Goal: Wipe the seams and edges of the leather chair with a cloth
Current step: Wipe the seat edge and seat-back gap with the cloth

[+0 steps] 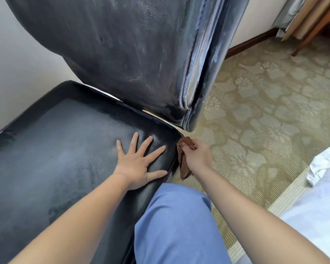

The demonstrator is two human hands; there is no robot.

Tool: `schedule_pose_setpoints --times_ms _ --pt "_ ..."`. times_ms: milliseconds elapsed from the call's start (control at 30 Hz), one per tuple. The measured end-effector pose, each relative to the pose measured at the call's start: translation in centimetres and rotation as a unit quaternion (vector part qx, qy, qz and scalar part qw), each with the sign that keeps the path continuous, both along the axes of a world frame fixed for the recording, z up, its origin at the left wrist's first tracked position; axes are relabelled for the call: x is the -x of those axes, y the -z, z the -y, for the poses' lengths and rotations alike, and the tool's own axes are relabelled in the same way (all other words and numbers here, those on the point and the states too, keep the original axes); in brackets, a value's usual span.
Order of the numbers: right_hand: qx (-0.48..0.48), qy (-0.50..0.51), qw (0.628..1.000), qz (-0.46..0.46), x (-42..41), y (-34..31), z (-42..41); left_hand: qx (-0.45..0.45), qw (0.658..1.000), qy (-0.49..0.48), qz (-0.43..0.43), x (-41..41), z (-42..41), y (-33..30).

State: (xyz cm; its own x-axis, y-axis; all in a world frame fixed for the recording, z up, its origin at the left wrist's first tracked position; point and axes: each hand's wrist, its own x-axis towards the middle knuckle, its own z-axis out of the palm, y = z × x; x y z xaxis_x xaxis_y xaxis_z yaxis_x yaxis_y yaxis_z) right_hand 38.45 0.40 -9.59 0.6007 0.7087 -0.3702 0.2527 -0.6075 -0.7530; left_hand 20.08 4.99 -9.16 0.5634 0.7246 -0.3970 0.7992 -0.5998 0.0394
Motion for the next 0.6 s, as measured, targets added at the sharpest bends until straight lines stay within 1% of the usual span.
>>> schedule_pose_setpoints --times_ms 67,167,300,367,433,533,600 --pt "-0.014 -0.006 1.000 -0.009 0.4 0.4 1.2 -0.021 1.000 -0.006 0.023 -0.3 -0.4 0.2" --pt "-0.017 -0.008 1.000 0.005 0.3 0.5 1.1 -0.059 0.996 -0.004 0.070 -0.7 -0.6 0.4" --pt "-0.023 0.048 0.998 0.019 0.5 0.2 -1.2 -0.119 0.982 0.011 0.149 -0.4 -0.7 1.7" --pt "-0.031 0.058 0.998 0.008 0.8 0.1 -1.1 -0.145 0.974 0.020 0.174 -0.4 -0.7 2.3" --pt "-0.041 0.037 0.998 0.001 1.0 0.1 0.3 -0.165 0.967 0.025 0.191 -0.5 -0.7 2.6" --pt "-0.055 0.004 0.998 0.024 1.0 0.1 1.1 -0.188 0.961 0.028 0.201 -0.5 -0.7 2.8" --pt "-0.053 0.022 0.998 0.040 0.8 0.0 -0.4 -0.194 0.959 0.030 0.203 -0.5 -0.7 2.9"
